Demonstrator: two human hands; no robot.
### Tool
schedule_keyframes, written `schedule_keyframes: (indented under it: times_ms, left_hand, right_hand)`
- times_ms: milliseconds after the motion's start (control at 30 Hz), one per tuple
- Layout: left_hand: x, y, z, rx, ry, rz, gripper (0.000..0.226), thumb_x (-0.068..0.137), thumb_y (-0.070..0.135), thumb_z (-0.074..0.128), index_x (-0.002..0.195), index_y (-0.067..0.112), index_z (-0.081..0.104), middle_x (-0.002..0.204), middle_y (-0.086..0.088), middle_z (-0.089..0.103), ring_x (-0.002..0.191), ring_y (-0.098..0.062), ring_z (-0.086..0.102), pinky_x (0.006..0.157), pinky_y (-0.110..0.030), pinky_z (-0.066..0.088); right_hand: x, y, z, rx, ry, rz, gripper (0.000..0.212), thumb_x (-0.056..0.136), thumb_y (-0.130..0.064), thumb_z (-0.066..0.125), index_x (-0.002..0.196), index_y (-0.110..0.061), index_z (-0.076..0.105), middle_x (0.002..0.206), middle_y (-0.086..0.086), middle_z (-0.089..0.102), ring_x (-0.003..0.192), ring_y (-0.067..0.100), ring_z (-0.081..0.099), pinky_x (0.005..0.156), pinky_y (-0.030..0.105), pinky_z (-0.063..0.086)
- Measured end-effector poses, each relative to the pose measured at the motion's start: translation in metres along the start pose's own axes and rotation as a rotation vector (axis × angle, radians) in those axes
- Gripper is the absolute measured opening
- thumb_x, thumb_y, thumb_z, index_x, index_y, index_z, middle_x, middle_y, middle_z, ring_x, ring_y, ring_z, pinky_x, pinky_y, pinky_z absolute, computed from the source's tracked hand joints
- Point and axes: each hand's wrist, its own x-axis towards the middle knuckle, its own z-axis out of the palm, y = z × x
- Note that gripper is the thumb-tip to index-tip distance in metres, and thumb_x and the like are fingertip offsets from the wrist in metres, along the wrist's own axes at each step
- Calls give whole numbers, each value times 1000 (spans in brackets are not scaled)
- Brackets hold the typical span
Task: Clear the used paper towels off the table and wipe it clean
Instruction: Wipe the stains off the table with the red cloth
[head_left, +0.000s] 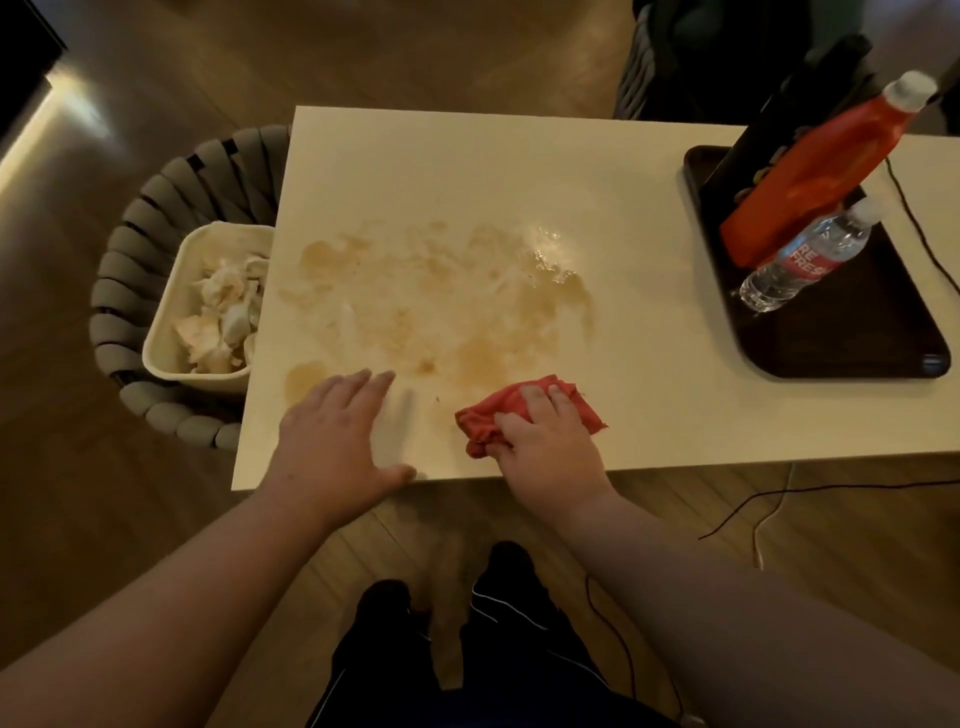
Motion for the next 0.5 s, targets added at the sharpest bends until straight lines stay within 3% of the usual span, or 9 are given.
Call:
schedule_keyframes:
  times_ms: [67, 167, 300, 400, 500]
  left_hand:
    - [0, 8, 13, 151, -41, 71, 125, 73, 74, 72, 161, 34, -8, 170, 4, 4, 156, -25, 2, 124, -51, 9]
    - [6, 10, 22, 250, -42, 76, 122, 83, 65, 67, 159, 25, -19, 170, 0, -13, 156, -26, -13, 123, -52, 0]
    - [11, 4, 21, 296, -50, 28, 128, 84, 68, 64, 155, 17, -30, 165, -3, -30, 151, -28, -28, 122, -54, -9]
    - [18, 8, 19, 320, -73, 18, 136, 80, 70, 68, 153, 14, -33, 163, -6, -33, 149, -30, -31, 121, -55, -11]
    - [24, 9, 19, 314, -92, -14, 140, 75, 72, 71, 155, 13, -29, 166, -4, -28, 152, -29, -27, 122, -53, -9]
  right_hand:
    - [-6, 8, -2, 56, -7, 23, 33, 107, -35, 41, 129, -26, 63, 160, 11, 32, 151, 38, 18, 124, 50, 11]
    - [-8, 25, -2, 168, 17, 85, 31, 106, -27, 44, 127, -29, 66, 163, 5, 28, 153, 33, 16, 125, 50, 17]
    - [19, 45, -8, 203, 45, 142, 35, 105, -19, 47, 132, -27, 66, 168, 7, 20, 155, 33, 13, 126, 40, 0]
    - [45, 45, -21, 267, 60, 175, 34, 102, -13, 49, 129, -23, 68, 168, 10, 17, 155, 35, 9, 120, 30, -5]
    - [68, 34, -30, 288, 34, 157, 32, 98, -21, 53, 126, -21, 69, 167, 12, 20, 155, 37, 10, 125, 39, 5]
